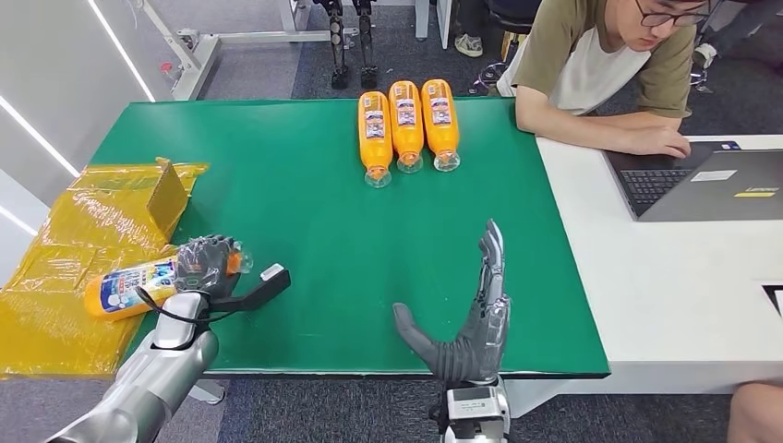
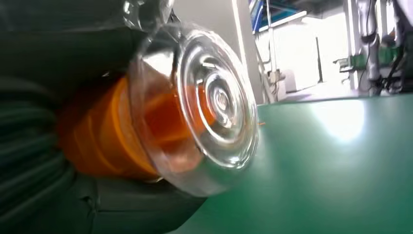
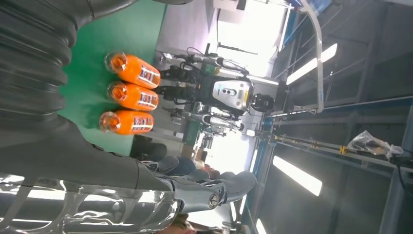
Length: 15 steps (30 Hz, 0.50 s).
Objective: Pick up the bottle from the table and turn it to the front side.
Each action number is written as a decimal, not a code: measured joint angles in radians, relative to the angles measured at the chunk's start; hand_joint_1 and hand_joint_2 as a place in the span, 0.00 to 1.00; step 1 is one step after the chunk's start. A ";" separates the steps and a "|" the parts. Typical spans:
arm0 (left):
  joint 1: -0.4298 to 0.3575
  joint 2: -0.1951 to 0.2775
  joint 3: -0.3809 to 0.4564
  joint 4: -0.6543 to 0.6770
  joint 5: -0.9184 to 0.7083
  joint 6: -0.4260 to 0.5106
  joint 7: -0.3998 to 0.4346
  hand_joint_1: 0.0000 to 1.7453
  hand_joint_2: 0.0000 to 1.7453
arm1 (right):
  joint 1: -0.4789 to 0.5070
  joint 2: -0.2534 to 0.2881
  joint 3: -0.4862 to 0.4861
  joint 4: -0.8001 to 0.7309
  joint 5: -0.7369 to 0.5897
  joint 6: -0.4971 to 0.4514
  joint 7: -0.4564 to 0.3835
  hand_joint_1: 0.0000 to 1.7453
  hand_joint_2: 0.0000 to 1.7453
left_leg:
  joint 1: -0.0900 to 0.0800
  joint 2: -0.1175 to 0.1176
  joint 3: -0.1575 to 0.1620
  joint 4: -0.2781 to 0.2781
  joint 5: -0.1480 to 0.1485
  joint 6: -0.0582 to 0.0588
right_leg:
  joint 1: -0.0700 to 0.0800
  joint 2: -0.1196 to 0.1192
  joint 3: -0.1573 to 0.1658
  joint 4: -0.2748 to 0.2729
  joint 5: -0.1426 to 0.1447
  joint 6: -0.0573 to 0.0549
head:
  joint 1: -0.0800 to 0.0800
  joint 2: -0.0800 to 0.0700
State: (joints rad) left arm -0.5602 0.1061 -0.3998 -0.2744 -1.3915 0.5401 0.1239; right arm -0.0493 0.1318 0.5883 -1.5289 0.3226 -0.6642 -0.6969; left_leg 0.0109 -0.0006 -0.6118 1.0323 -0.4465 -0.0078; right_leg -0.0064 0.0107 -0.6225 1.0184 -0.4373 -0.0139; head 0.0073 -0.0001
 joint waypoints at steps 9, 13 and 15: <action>0.028 0.023 0.010 0.000 0.006 -0.003 -0.011 0.48 1.00 | -0.060 -0.001 0.042 0.049 -0.090 0.028 -0.001 0.00 1.00 | 0.000 0.001 0.004 -0.002 -0.001 -0.002 | 0.000 0.001 0.001 0.002 0.000 -0.002 | 0.000 0.000; 0.048 0.030 0.039 0.000 0.034 -0.004 -0.014 0.00 1.00 | -0.078 -0.002 0.058 0.065 -0.116 0.034 -0.001 0.00 1.00 | 0.000 0.001 0.005 -0.003 0.001 -0.004 | 0.000 0.001 0.001 0.002 0.000 -0.004 | 0.000 0.000; 0.061 0.030 0.065 0.000 0.058 0.000 -0.030 0.00 1.00 | -0.085 -0.004 0.064 0.072 -0.123 0.036 -0.001 0.00 1.00 | 0.001 0.001 0.005 -0.003 0.001 -0.005 | 0.000 0.001 0.000 0.002 0.000 -0.005 | 0.000 0.000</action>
State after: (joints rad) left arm -0.4988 0.1364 -0.3351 -0.2739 -1.3330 0.5405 0.0939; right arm -0.1342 0.1274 0.6520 -1.4569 0.2001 -0.6284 -0.6974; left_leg 0.0115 0.0003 -0.6070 1.0288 -0.4453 -0.0125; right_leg -0.0061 0.0113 -0.6223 1.0202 -0.4373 -0.0188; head 0.0072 0.0000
